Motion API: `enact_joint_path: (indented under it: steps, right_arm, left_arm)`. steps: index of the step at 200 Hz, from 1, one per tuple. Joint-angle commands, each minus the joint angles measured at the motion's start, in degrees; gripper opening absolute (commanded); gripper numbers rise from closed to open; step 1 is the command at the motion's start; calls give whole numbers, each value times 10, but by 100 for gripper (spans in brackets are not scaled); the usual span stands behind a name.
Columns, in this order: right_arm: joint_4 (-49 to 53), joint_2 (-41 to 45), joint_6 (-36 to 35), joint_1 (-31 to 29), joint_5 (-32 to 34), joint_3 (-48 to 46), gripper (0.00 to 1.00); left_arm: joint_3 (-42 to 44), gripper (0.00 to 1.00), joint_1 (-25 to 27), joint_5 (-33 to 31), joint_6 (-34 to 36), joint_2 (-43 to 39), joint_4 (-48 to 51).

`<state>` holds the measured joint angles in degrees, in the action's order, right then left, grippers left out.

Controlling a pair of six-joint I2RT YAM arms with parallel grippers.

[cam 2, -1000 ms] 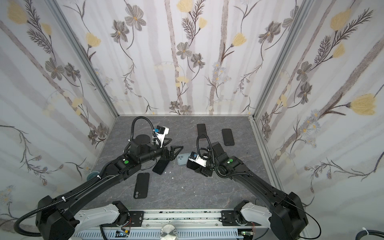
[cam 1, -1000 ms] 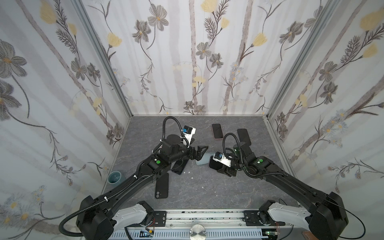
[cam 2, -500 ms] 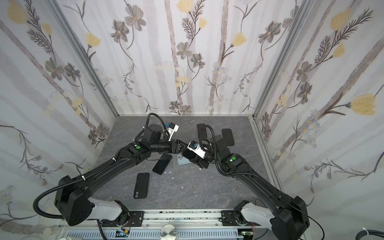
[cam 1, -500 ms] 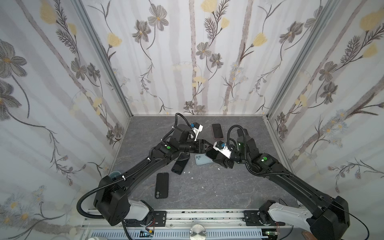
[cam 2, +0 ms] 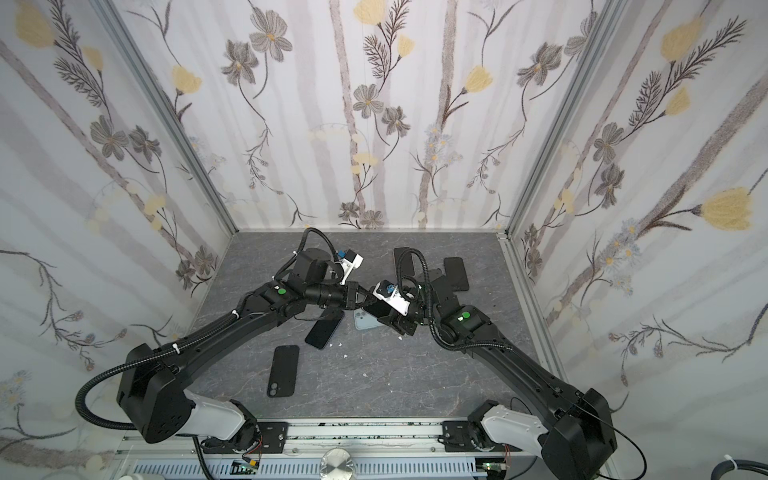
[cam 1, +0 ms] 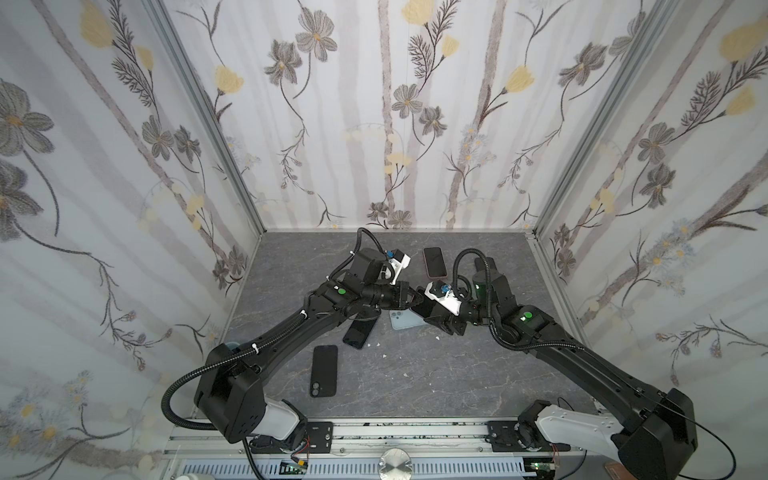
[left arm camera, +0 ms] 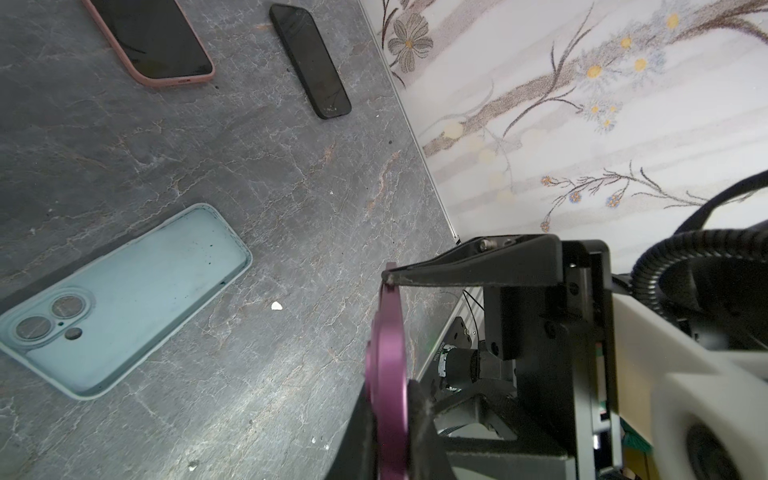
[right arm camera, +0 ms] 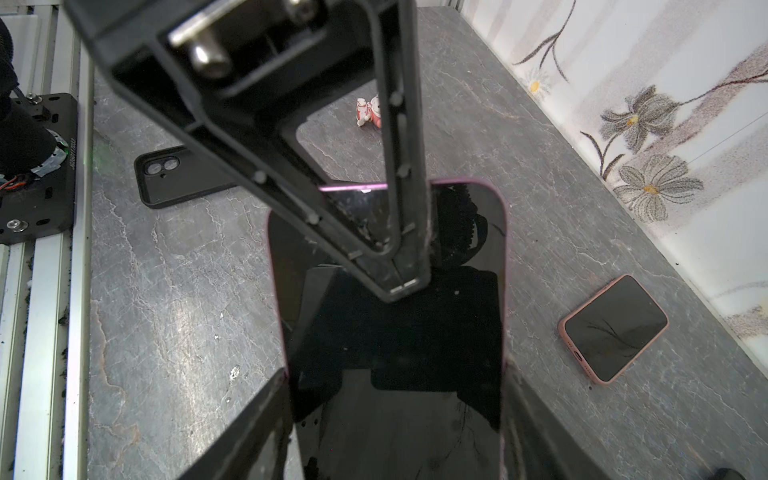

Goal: Put the phone into the phone case

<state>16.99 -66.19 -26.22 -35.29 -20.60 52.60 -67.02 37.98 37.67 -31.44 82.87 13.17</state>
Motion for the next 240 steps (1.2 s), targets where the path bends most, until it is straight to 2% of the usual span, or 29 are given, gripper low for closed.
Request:
enact_joint_path:
  steps: [1, 17, 49, 59, 83, 108, 122, 134, 148, 182, 209, 240]
  right_arm:
    - [-31, 3, -5, 0, 6, 8, 56]
    - [-45, 11, -2, 0, 24, 4, 67]
    - [-108, 45, 17, 0, 32, -23, 89]
    - [-129, 58, 28, 0, 33, -30, 100]
    - [-176, 92, 78, 1, 56, -34, 100]
    - [-220, 121, 226, 6, 187, -26, 100]
    - [-203, 125, 286, 26, 200, 0, 100]
    - [-186, 122, 331, 52, 159, 26, 100]
    - [-189, 114, 388, 84, 67, 43, 97]
    - [-207, 64, 504, 140, -126, 91, 78]
    - [-234, 19, 579, 166, -267, 124, 68]
    - [-336, -5, 648, 166, -383, 113, 67]
  left_arm:
    - [-10, 9, 0, -6, 11, 0, 13]
    - [-8, 0, -1, -22, 11, -5, 10]
    - [5, 0, -2, -68, 2, -38, -27]
    - [13, 0, -5, -79, -4, -55, -49]
    - [46, 0, -24, -110, -29, -105, -109]
    - [87, 0, -70, -121, -81, -168, -177]
    - [112, 0, -99, -97, -120, -192, -233]
    - [131, 0, -118, -73, -144, -209, -283]
    - [146, 0, -127, -54, -154, -222, -331]
    - [173, 0, -129, -6, -165, -242, -441]
    - [195, 0, -129, 19, -193, -254, -533]
    - [204, 0, -129, 35, -214, -257, -575]
